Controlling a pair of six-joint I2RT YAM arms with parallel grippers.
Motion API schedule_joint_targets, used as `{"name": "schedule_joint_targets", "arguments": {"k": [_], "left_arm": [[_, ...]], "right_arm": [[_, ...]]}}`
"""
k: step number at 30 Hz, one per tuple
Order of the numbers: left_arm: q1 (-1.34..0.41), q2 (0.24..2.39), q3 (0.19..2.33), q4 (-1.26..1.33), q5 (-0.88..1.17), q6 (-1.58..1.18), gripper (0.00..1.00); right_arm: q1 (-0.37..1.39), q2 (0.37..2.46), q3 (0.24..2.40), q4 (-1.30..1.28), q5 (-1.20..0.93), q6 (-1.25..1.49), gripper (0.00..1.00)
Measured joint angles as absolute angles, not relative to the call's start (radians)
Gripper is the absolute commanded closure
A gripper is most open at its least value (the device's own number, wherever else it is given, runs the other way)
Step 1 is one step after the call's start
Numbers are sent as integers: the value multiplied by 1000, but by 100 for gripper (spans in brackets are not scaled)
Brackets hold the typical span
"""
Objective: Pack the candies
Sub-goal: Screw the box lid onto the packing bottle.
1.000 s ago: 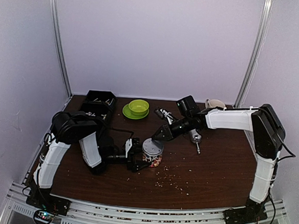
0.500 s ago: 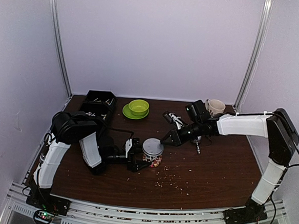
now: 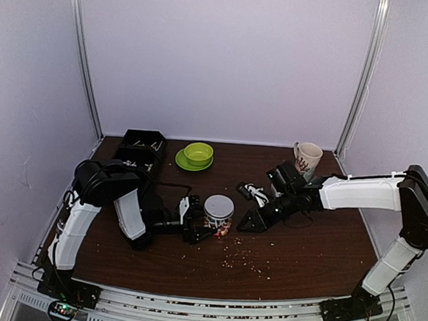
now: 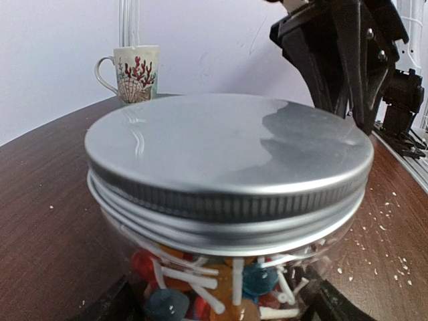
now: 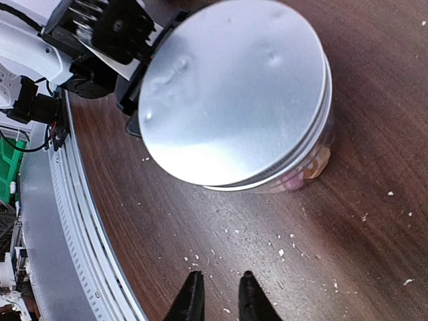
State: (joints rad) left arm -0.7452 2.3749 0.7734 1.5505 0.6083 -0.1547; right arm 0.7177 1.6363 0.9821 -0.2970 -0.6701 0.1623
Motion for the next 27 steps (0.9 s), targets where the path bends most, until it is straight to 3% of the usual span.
{"name": "schedule_joint_targets", "arguments": {"k": [4,10,18,27], "left_arm": [[-745,2375,775,1550,610,-156,26],[-743,2376,776,1551,621,-156,26],[-741,2379,779,1552,630,-156,26],[-741,2379,780,1552,632,-156,25]], "right_arm": [[712,1599,1039,-317,-645,155,64],[685,1648,1223,-342,-629,140,58],[665,1897,1531,-410,-674,84,55],[665,2027,1605,-482,-747,53,57]]}}
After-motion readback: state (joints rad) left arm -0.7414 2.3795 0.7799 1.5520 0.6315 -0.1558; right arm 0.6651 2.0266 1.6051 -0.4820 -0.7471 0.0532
